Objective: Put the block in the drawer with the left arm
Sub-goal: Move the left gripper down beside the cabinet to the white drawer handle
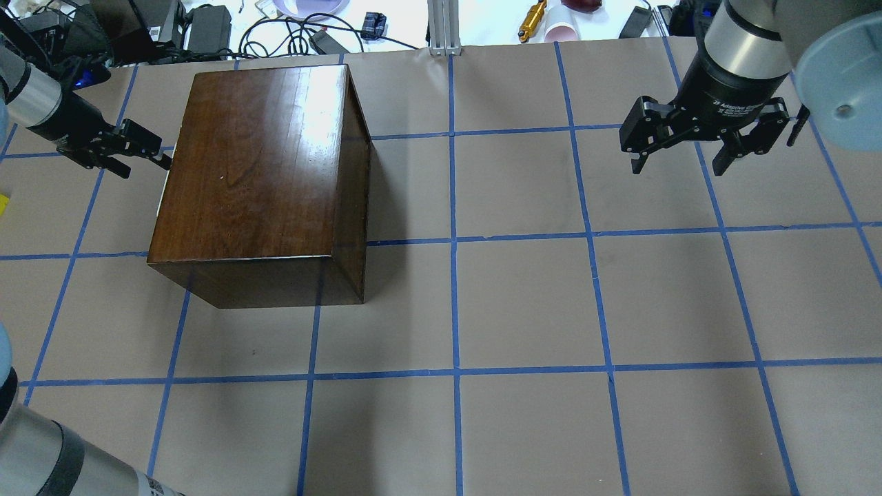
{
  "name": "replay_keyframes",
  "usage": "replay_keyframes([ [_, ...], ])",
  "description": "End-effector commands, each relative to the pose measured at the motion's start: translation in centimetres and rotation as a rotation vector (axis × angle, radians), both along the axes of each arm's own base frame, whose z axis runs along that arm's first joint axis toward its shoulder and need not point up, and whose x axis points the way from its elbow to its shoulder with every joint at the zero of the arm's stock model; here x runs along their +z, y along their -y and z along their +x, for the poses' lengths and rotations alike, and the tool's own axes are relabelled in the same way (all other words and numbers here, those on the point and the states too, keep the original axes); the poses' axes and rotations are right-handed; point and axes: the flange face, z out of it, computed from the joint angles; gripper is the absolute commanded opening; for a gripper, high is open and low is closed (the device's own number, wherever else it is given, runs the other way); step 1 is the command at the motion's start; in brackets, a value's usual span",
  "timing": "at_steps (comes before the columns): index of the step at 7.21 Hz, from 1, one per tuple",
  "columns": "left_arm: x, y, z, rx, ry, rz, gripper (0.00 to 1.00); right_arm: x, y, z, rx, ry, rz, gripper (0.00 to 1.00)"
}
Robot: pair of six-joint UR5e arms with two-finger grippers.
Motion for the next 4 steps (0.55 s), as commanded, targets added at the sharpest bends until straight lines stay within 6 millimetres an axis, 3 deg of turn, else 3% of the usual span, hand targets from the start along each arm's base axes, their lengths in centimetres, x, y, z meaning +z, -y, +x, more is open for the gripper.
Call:
replay_keyframes([
  [1,-0.67,-0.33,-0.21,0.001,-0.008,0.016,1.0,0.0,0.0,0.0,0.0,0.0,0.0,1.0],
  [4,-1.51,-0.27,-0.18,0.001,-0.018,0.035,1.0,0.0,0.0,0.0,0.0,0.0,0.0,1.0],
])
